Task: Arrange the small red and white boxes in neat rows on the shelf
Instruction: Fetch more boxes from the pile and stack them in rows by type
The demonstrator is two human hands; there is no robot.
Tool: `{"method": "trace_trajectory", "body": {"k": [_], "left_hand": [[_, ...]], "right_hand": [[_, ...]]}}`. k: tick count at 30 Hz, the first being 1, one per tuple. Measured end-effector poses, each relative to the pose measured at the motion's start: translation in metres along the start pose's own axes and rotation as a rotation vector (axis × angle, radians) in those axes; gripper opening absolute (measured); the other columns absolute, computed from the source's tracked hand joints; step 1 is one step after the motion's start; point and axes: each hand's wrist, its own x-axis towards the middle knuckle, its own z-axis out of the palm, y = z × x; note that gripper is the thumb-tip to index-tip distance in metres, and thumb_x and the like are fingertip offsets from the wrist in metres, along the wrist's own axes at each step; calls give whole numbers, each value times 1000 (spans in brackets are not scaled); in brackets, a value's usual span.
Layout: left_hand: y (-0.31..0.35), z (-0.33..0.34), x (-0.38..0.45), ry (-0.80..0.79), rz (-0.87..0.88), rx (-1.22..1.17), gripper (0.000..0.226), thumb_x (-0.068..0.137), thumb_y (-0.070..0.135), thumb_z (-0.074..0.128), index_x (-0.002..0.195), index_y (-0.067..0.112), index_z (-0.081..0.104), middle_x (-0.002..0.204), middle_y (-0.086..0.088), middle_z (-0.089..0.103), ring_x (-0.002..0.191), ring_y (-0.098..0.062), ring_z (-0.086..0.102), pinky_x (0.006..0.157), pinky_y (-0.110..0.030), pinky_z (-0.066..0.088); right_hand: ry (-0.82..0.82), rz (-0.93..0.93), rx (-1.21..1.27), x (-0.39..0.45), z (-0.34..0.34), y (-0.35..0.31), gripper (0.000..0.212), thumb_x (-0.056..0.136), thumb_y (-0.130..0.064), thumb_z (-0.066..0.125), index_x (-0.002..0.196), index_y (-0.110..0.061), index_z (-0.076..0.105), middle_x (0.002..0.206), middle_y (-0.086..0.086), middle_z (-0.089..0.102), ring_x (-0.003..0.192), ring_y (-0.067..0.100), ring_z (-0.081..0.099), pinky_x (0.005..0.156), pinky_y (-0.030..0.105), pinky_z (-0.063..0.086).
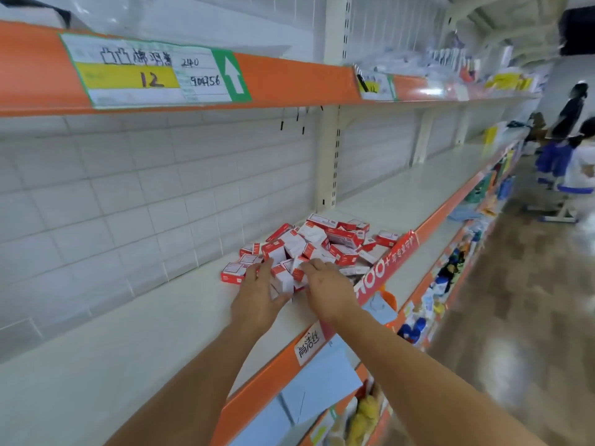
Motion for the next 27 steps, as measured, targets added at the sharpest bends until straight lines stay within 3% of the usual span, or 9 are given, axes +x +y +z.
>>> {"method": "trace_trajectory", "body": {"k": [4, 10, 18, 23, 27], "left_hand": [[5, 12, 12, -8, -93, -155, 85, 81, 43, 70, 147, 17, 24, 147, -5, 38, 134, -24, 38, 102, -40, 40], [1, 14, 17, 53, -70, -250, 61, 77, 29, 76, 130, 15, 48, 127, -4, 58, 116, -23, 53, 95, -40, 47], [-15, -2, 10, 123, -51, -269, 56, 72, 21, 78, 123, 13, 56, 121, -5, 58, 110, -22, 53, 88, -27, 42], [-20, -14, -3, 102, -69, -213, 61, 71, 22, 77, 125, 14, 52, 121, -5, 54, 107, -21, 52, 85, -28, 43], [-27, -30, -25, 135, -111, -162, 60, 73, 22, 75, 127, 15, 51, 121, -3, 52, 108, -21, 53, 83, -22, 39]], "right_hand": [[22, -31, -76, 13, 7, -2, 51, 93, -15, 47, 141, -9, 32, 142, 9, 40, 124, 28, 40, 99, 35, 41], [54, 57, -158, 20, 14, -14, 54, 94, -20, 50, 141, -5, 29, 141, 13, 40, 124, 29, 38, 92, 36, 41], [101, 121, -130, 21, 15, -19, 45, 88, -24, 54, 130, -12, 43, 128, 10, 48, 118, 28, 40, 94, 38, 34], [122, 22, -125, 14, 17, -28, 40, 91, -18, 45, 130, -12, 44, 129, 9, 49, 121, 28, 40, 96, 36, 31], [76, -77, -14, 10, 18, -46, 48, 88, -22, 54, 133, -11, 41, 130, 8, 48, 120, 25, 43, 93, 33, 38]]}}
